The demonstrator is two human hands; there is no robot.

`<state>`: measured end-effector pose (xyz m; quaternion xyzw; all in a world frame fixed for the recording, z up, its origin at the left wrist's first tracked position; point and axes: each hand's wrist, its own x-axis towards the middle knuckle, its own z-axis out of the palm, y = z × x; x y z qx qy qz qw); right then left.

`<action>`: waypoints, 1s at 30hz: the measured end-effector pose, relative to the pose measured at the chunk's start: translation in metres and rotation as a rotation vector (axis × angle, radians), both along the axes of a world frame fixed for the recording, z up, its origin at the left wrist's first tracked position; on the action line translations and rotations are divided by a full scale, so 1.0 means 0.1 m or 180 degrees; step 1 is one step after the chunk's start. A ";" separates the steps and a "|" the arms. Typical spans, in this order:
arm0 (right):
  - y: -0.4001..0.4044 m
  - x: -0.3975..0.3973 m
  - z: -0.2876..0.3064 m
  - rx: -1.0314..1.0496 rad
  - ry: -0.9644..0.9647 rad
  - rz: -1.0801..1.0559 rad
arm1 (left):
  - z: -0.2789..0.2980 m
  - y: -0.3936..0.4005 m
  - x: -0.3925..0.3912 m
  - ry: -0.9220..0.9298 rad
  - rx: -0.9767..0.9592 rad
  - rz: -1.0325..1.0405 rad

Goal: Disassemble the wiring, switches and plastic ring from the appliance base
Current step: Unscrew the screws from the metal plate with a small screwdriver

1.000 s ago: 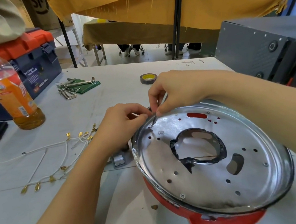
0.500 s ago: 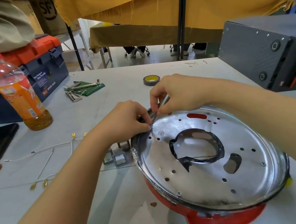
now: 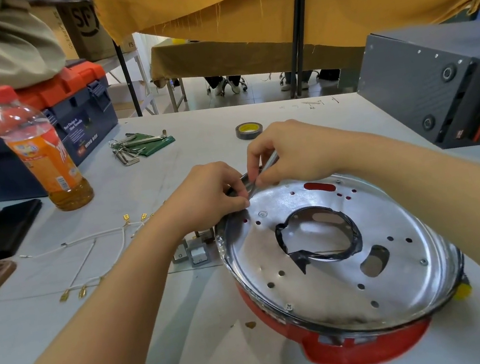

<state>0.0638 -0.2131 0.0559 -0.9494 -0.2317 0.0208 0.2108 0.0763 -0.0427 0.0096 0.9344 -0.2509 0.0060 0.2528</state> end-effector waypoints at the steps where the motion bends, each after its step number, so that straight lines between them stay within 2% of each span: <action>1: 0.00 0.00 0.00 0.0023 -0.0016 -0.0006 | 0.00 0.01 0.00 -0.0005 -0.0056 -0.0029; 7: -0.12 -0.03 0.04 0.0620 -0.0006 -0.0198 | 0.01 0.09 0.01 0.0306 -0.0820 -0.0039; 11: -0.21 -0.08 0.04 0.1595 0.0400 -0.0347 | 0.04 0.16 -0.03 0.0804 -0.1822 0.0070; 14: -0.25 -0.14 0.00 0.2129 0.0553 -0.0394 | 0.10 0.29 -0.09 0.0781 -0.1977 0.0049; 18: -0.30 -0.24 -0.07 0.1998 0.0579 -0.0431 | 0.17 0.59 -0.23 0.0675 -0.1526 0.0243; 22: -0.31 -0.36 -0.14 0.1972 0.0572 -0.0626 | 0.12 0.84 -0.40 0.0528 -0.0406 0.0319; 25: -0.31 -0.43 -0.18 0.1908 0.0445 -0.0771 | 0.01 0.94 -0.55 0.0407 0.0209 0.0266; 30: -0.28 -0.56 -0.26 0.2057 0.0246 -0.0839 | -0.21 0.95 -0.71 0.0237 0.0625 0.0300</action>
